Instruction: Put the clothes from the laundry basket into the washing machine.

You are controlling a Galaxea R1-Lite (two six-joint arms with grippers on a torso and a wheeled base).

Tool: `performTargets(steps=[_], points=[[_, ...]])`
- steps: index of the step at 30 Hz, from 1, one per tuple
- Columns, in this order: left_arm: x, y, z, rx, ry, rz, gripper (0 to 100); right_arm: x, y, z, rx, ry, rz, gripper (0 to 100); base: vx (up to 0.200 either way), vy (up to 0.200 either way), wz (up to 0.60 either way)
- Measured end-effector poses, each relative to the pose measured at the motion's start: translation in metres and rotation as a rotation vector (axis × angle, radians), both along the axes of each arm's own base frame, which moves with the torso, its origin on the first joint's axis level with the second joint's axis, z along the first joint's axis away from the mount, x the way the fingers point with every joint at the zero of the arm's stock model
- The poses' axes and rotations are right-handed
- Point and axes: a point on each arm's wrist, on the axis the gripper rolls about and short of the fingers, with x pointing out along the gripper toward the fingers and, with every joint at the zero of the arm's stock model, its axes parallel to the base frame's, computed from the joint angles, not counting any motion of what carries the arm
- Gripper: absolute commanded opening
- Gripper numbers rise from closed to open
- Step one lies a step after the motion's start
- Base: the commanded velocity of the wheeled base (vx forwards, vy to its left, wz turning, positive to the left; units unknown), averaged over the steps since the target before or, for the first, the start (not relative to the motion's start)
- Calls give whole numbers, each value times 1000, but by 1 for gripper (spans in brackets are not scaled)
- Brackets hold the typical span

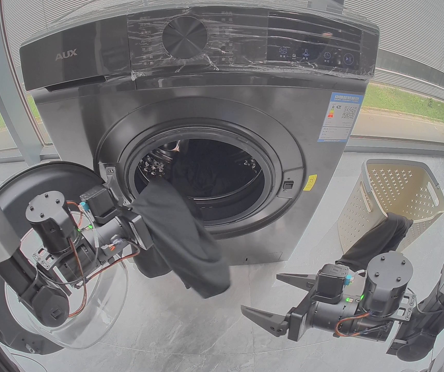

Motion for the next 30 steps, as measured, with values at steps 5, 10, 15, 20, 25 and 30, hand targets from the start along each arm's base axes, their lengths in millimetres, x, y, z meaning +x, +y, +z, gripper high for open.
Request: performTargets(steps=[5,10,15,20,25,30], points=[[-14,7,15,-72,-2,2,0,8,-19,2,1,-4,-77,100,0,0,0],[-26,10,20,-85,-1,14,0,34,-45,11,36,-51,-265,100,0,0,0],[-33,11,16,-52,-1,31,0,42,-60,16,75,-95,-355,100,0,0,0],[-38,6,6,-5,20,55,0,43,-61,8,56,-74,-367,100,0,0,0],[-34,-3,-11,69,51,108,0,43,-61,0,34,-50,-371,100,80,0,0],[-28,-13,-25,107,81,103,0,44,-60,-4,24,-40,-377,100,200,0,0]])
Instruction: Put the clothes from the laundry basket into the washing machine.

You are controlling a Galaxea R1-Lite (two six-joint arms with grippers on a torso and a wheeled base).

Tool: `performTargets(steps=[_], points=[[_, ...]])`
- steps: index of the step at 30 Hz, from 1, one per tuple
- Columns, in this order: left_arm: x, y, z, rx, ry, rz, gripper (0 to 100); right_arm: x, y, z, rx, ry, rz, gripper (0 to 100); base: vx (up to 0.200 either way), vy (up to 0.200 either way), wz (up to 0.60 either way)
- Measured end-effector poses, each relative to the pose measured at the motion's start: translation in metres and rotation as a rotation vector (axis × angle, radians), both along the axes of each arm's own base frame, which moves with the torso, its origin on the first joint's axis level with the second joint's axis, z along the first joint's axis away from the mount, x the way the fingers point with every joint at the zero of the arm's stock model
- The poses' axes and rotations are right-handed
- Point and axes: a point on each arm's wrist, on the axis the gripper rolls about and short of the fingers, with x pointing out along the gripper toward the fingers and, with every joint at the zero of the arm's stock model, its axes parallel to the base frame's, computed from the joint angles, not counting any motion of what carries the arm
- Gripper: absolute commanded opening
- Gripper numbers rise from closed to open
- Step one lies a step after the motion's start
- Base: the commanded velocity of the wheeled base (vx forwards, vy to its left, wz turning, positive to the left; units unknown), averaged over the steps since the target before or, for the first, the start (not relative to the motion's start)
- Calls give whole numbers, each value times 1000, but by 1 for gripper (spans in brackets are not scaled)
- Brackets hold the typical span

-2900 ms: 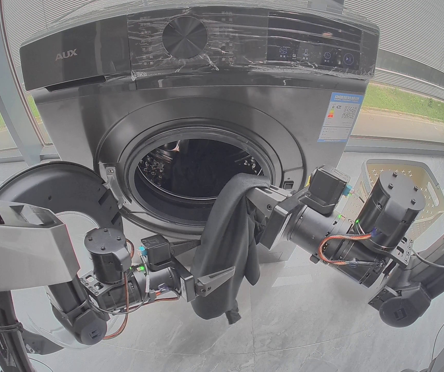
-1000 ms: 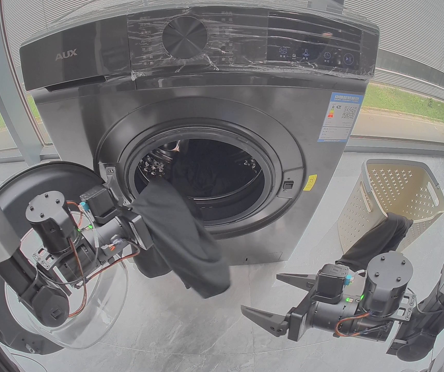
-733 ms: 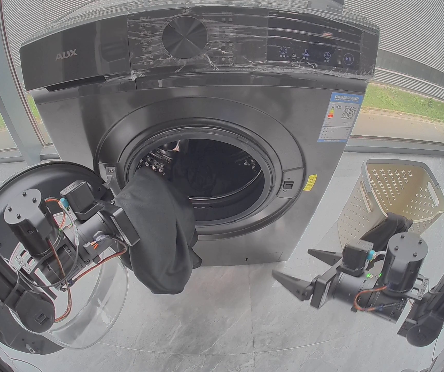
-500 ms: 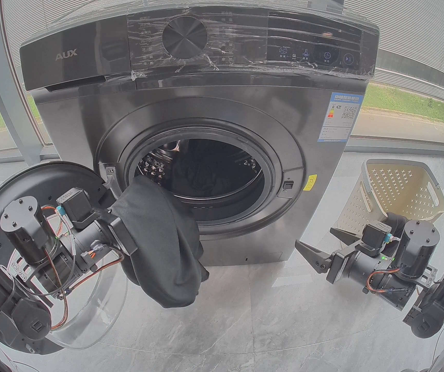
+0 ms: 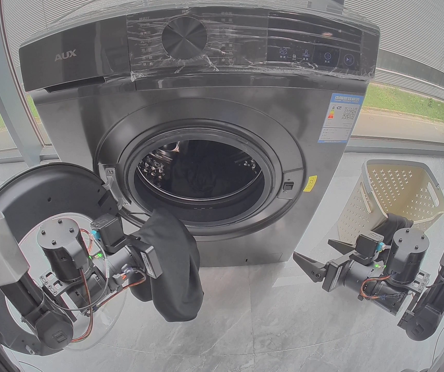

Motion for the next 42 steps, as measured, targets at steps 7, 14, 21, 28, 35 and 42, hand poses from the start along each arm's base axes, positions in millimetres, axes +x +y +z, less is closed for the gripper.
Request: performTargets(steps=[7,14,21,28,35,42], points=[[2,-7,-7,11,19,-15,0,-1,3,-1,-2,3,11,100,57,0,0],[1,-11,-9,16,21,15,0,-4,6,-1,-4,3,22,100,0,0,0],[1,-18,-6,10,6,8,0,-8,11,2,-1,-10,32,100,0,0,0],[14,-30,3,8,-62,10,0,-12,11,11,20,-38,39,100,0,0,0],[42,-45,3,-13,-109,13,0,-13,11,15,28,-51,41,100,0,0,0],[89,-58,-9,-28,-117,49,0,-14,11,17,34,-57,43,100,0,0,0]])
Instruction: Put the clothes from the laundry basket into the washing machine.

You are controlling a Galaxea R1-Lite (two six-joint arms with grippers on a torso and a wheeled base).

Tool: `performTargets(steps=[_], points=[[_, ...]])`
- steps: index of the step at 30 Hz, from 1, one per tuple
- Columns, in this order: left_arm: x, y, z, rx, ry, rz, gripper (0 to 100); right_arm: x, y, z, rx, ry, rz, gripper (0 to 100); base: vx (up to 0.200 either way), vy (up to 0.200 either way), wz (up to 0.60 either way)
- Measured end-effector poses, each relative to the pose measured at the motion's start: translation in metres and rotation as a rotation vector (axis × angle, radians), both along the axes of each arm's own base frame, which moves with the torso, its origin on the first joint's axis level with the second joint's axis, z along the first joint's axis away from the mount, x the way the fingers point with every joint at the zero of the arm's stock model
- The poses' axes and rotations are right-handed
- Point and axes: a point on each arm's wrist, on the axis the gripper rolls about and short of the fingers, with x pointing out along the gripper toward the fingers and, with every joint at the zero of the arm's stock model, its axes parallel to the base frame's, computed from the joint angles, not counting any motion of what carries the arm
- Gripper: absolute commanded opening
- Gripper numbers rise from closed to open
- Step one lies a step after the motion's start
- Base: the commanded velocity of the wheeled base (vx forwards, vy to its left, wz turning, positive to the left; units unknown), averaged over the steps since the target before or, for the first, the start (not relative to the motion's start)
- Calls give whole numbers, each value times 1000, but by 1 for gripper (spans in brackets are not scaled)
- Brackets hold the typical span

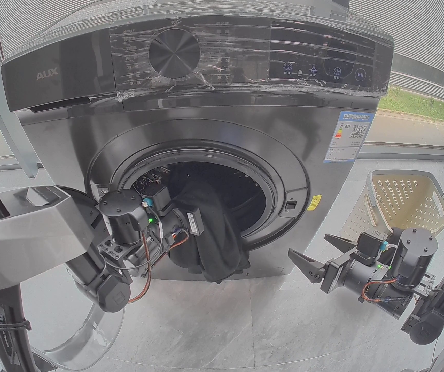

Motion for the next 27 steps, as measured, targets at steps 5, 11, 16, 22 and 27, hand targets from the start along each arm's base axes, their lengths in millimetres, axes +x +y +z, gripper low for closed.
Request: performTargets(steps=[5,11,16,22,27], points=[[27,0,-11,28,58,52,0,-1,-1,2,4,-5,2,100,0,0,0],[59,-8,3,-5,12,123,0,-1,-1,3,6,-7,4,100,0,0,0],[78,-16,-2,-9,13,152,0,-2,0,3,6,-7,8,100,0,0,0],[92,-23,-18,-10,13,153,0,-3,2,2,4,-6,16,100,0,0,0],[106,-30,-21,-19,-1,155,0,-4,3,2,2,-7,21,100,0,0,0]])
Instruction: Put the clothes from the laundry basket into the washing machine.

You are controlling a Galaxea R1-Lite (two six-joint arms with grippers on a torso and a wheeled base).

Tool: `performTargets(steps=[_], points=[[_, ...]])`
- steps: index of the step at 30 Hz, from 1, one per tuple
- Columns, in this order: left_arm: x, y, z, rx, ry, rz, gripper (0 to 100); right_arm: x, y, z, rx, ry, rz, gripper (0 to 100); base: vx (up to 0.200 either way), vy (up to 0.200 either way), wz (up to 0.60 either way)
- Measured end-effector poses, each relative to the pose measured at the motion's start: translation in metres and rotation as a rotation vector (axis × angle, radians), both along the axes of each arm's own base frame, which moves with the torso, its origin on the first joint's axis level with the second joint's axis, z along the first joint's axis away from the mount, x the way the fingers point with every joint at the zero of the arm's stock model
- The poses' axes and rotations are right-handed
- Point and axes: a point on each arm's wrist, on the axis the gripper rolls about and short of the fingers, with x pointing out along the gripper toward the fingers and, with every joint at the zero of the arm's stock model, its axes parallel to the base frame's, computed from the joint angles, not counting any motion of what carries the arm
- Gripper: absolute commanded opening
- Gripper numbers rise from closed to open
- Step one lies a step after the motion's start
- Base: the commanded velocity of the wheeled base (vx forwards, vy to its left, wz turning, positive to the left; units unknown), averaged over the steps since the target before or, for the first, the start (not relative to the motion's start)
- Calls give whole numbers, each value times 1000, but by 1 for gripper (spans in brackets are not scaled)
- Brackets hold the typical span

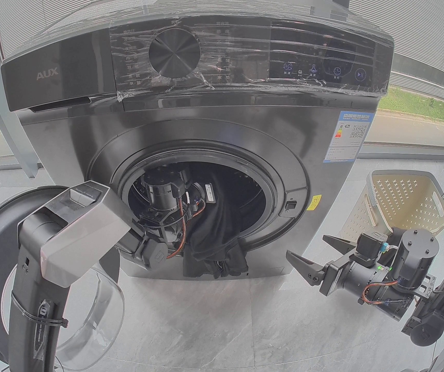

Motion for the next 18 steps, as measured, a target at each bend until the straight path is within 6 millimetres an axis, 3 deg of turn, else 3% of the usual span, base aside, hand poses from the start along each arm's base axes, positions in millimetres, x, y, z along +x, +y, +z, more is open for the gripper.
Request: performTargets(steps=[13,18], points=[[56,-15,7,-29,-48,62,0,-1,2,0,-1,0,8,100,0,0,0],[73,-14,-6,-21,-24,97,0,-1,2,0,-2,0,9,100,0,0,0]])
